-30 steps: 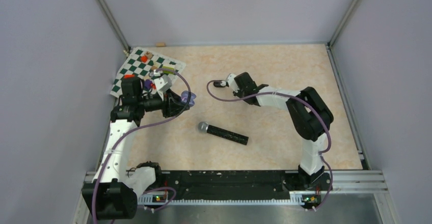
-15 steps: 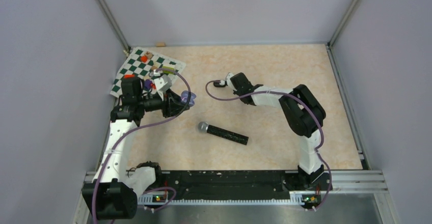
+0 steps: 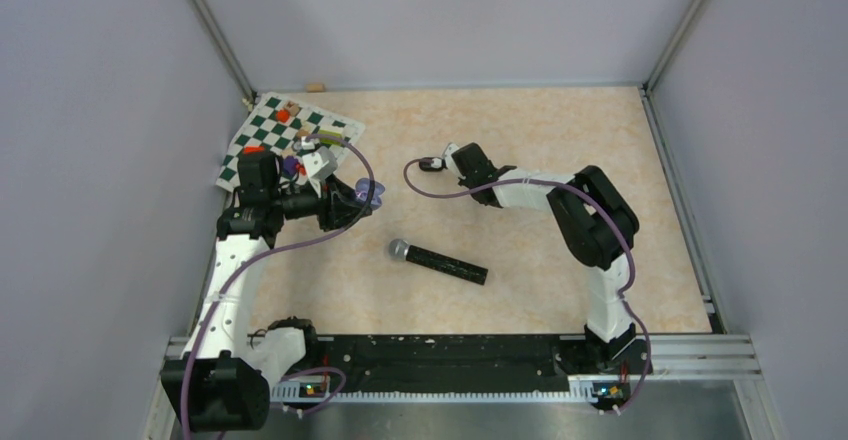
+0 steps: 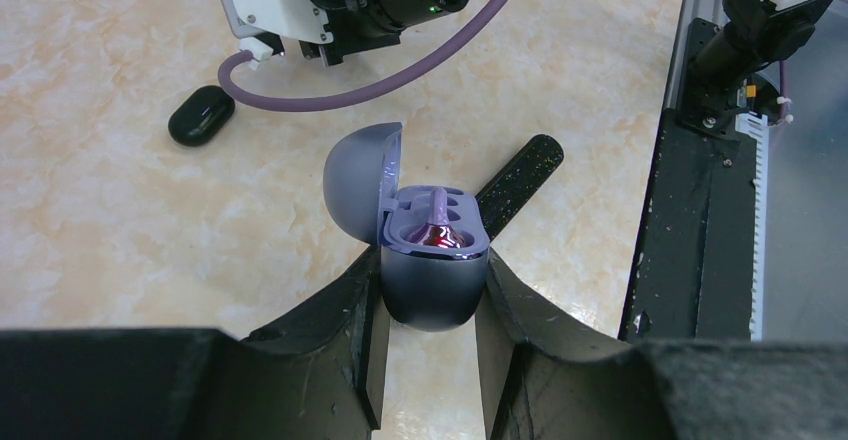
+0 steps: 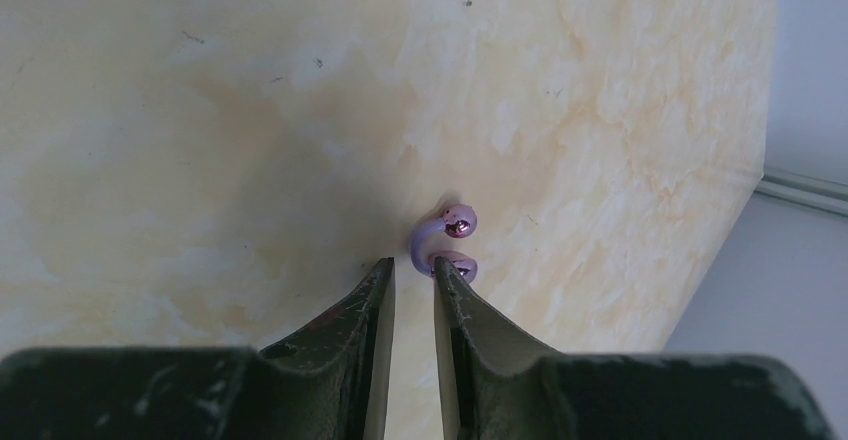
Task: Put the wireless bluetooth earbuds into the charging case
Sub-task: Pick up the earbud from the center of the board.
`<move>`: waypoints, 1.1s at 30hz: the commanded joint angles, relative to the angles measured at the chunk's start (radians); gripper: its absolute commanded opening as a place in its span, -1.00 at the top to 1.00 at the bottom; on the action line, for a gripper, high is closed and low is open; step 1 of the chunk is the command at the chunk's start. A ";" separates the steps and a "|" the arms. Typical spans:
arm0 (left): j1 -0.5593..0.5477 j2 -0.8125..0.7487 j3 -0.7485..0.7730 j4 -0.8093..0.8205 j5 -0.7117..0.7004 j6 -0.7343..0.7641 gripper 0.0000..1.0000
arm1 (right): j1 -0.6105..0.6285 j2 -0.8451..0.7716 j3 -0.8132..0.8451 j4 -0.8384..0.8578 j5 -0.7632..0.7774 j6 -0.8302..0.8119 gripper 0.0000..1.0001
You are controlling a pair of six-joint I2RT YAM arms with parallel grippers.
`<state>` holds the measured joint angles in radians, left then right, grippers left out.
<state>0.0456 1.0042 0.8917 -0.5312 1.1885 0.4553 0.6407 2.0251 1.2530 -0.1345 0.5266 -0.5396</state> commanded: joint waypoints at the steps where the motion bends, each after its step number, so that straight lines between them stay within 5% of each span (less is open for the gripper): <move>1: 0.007 -0.008 -0.002 0.023 0.028 0.012 1.00 | 0.001 0.037 0.004 -0.040 0.000 0.009 0.56; 18: 0.007 -0.007 -0.002 0.023 0.031 0.011 1.00 | -0.027 0.038 -0.024 0.035 0.030 -0.052 0.55; 33: 0.009 -0.006 -0.002 0.023 0.035 0.009 1.00 | -0.050 -0.017 -0.076 0.179 0.065 -0.120 0.78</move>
<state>0.0467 1.0042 0.8917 -0.5312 1.1893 0.4549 0.6037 2.0396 1.2022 -0.0120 0.5869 -0.6407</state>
